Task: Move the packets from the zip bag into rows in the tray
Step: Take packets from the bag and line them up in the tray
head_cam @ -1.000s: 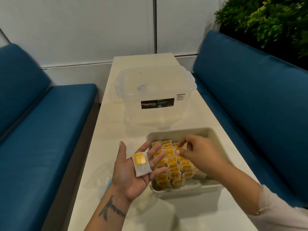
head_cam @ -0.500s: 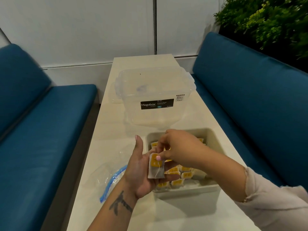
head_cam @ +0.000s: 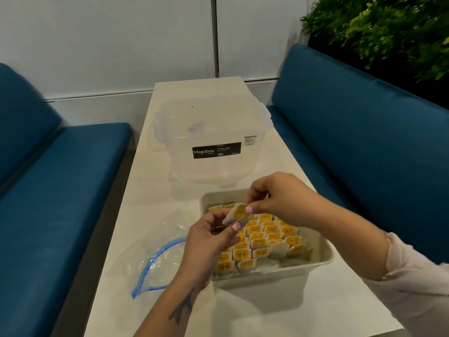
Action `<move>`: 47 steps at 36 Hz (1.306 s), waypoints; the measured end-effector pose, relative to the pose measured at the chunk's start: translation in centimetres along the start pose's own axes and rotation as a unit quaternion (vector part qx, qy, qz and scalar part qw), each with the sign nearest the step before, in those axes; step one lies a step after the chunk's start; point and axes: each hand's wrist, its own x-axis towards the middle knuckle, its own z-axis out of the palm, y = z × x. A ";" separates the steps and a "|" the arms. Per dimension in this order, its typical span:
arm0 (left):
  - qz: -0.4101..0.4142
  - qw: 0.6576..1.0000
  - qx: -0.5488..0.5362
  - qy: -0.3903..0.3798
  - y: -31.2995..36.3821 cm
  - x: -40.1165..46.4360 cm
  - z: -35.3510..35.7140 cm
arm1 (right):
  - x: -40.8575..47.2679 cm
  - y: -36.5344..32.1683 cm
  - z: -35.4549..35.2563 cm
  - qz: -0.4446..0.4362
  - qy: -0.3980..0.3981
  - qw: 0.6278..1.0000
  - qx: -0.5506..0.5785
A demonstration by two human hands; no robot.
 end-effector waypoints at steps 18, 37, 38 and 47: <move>0.066 0.949 0.289 0.109 -0.7 -0.3 -1.0 | -1.8 6.5 2.9 0.060 -0.026 0.986 -0.154; 0.027 0.927 0.350 0.132 -1.4 -0.9 -0.6 | -0.6 8.0 7.1 0.061 -0.058 0.970 -0.227; 0.024 0.927 0.351 0.133 -1.3 -0.9 -0.5 | -0.6 8.0 7.2 0.059 -0.057 0.970 -0.229; 0.009 0.926 0.352 0.137 -1.1 -0.8 -0.4 | -0.5 8.3 7.8 0.076 -0.059 0.972 -0.214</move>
